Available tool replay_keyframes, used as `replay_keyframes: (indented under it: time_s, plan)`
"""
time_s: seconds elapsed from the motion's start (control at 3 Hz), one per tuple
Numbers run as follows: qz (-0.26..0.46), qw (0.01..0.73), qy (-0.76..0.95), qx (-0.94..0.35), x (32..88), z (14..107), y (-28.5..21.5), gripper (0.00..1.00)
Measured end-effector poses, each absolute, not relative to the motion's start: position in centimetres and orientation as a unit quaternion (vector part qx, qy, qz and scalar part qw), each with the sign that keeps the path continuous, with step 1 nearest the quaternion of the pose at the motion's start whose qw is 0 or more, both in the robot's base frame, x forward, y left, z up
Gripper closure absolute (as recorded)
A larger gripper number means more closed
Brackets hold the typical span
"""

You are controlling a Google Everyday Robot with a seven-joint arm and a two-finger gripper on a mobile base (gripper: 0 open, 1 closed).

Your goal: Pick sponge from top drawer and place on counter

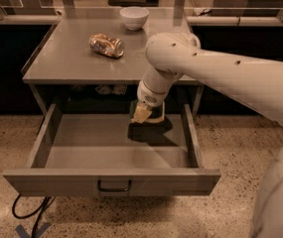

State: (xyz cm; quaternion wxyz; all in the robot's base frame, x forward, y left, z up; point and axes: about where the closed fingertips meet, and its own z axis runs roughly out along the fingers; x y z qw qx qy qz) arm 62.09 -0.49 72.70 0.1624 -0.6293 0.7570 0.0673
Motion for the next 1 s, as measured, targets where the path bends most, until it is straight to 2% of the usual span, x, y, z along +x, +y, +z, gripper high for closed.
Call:
replay_keyframes:
  time_s: [0.33, 0.67, 1.0]
  plan:
    - [0.028, 0.164, 0.771, -0.615, 63.7, 78.1, -2.6, 1.00]
    - [0.027, 0.165, 0.771, -0.615, 63.7, 78.1, -2.6, 1.00]
    - [-0.005, 0.178, 0.756, -0.629, 63.0, 82.7, -0.8, 1.00]
